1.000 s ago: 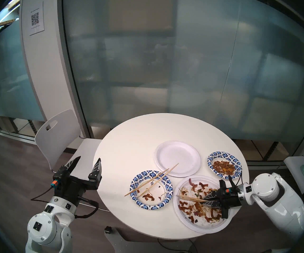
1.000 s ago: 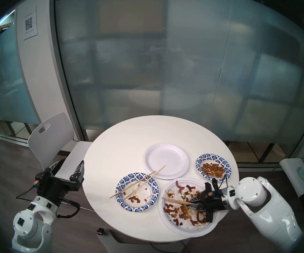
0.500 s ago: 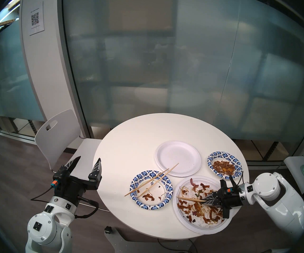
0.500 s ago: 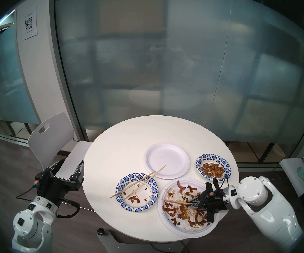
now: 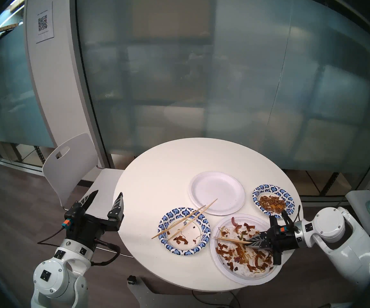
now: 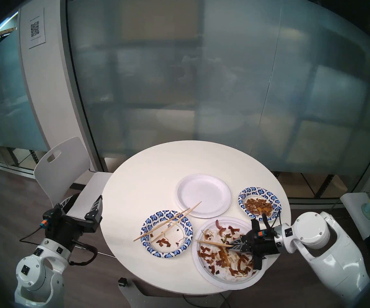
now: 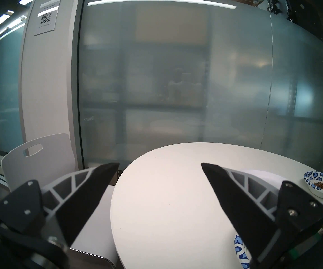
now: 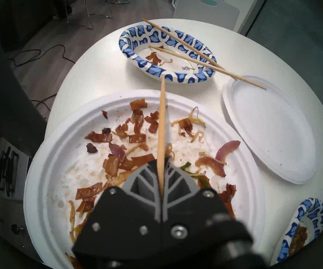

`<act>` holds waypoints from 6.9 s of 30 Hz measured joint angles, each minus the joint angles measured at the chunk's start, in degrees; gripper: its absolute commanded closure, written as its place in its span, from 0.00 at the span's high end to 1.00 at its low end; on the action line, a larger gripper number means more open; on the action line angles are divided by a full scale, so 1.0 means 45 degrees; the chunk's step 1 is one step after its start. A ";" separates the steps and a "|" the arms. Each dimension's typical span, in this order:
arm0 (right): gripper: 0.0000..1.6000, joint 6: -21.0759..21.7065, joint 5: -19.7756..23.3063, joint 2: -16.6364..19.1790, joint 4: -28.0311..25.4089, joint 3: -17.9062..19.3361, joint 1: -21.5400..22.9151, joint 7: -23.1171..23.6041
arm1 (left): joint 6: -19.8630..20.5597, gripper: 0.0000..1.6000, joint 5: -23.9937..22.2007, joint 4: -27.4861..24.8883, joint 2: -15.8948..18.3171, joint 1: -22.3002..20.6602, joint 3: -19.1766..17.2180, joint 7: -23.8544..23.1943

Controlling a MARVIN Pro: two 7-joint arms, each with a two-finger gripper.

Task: Stack the plates into one stack

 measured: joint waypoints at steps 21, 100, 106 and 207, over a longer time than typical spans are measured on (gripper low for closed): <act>0.00 0.0546 -0.0037 -0.0261 -0.0210 -0.1360 0.1968 -0.0112 | -0.0001 1.00 -0.0001 0.0004 0.0000 -0.0002 0.0000 0.0000; 0.00 -0.0950 -0.6154 -0.4004 0.2688 -0.7287 0.9618 0.4484 | -0.0001 1.00 -0.0005 0.0009 0.0001 0.0000 0.0000 0.0000; 0.00 -0.1042 -0.6351 -0.4127 0.2761 -0.7429 0.9730 0.4504 | -0.0001 1.00 -0.0005 0.0009 0.0001 0.0000 0.0000 0.0000; 0.28 -0.1437 -0.6661 -0.5743 0.2853 -0.9617 1.0574 0.4878 | 0.0000 1.00 -0.0005 0.0009 0.0001 0.0000 0.0000 0.0001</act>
